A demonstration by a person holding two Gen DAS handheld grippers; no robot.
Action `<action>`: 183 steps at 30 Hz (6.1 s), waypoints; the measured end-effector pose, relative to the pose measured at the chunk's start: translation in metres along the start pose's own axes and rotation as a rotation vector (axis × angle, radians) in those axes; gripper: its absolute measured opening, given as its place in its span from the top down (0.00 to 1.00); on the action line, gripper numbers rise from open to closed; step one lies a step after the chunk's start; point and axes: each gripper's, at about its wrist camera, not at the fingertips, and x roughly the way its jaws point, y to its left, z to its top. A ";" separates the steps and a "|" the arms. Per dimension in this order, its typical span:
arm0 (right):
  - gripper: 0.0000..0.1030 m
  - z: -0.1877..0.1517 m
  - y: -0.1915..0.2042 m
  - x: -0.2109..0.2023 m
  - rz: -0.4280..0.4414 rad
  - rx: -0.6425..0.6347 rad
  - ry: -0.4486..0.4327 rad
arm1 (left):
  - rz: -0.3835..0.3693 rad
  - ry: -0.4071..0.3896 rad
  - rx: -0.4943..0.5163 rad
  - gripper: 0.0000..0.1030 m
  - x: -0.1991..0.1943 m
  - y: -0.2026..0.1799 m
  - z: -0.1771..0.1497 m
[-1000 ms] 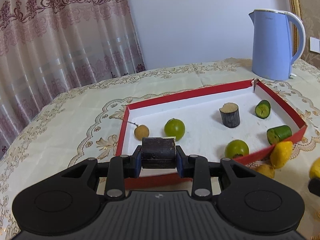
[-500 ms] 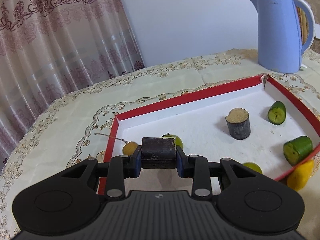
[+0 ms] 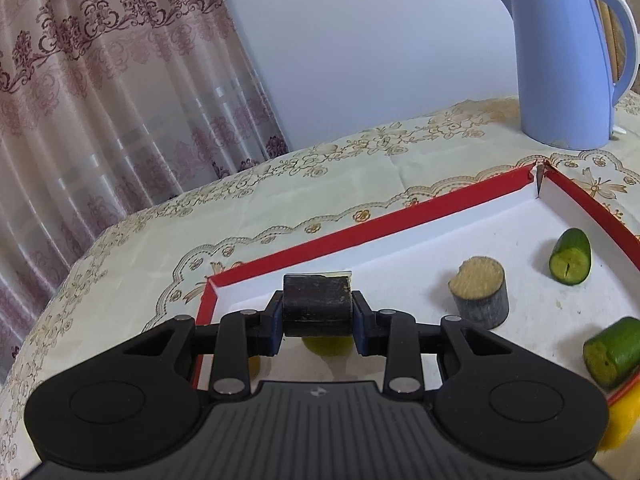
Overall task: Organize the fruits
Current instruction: 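Carry the eggplant slice over the tray with the left tool while the right tool holds the pepper, then open the left tool to drop the eggplant slice into the tray, then lower the yellow pepper piece into the tray and open the right tool, then grasp the round brownish-yellow fruit beside the tray with the left tool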
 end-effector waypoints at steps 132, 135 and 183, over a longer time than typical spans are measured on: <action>0.00 0.033 -0.058 0.041 -0.115 0.306 -0.219 | -0.137 -0.121 -0.259 0.05 -0.113 0.061 -0.127; 0.00 0.026 -0.064 0.044 -0.119 0.305 -0.206 | -0.238 -0.132 -0.248 0.05 -0.122 0.046 -0.115; 0.00 0.010 -0.082 0.039 -0.141 0.419 -0.198 | -0.246 0.073 -0.193 0.73 -0.097 0.032 -0.112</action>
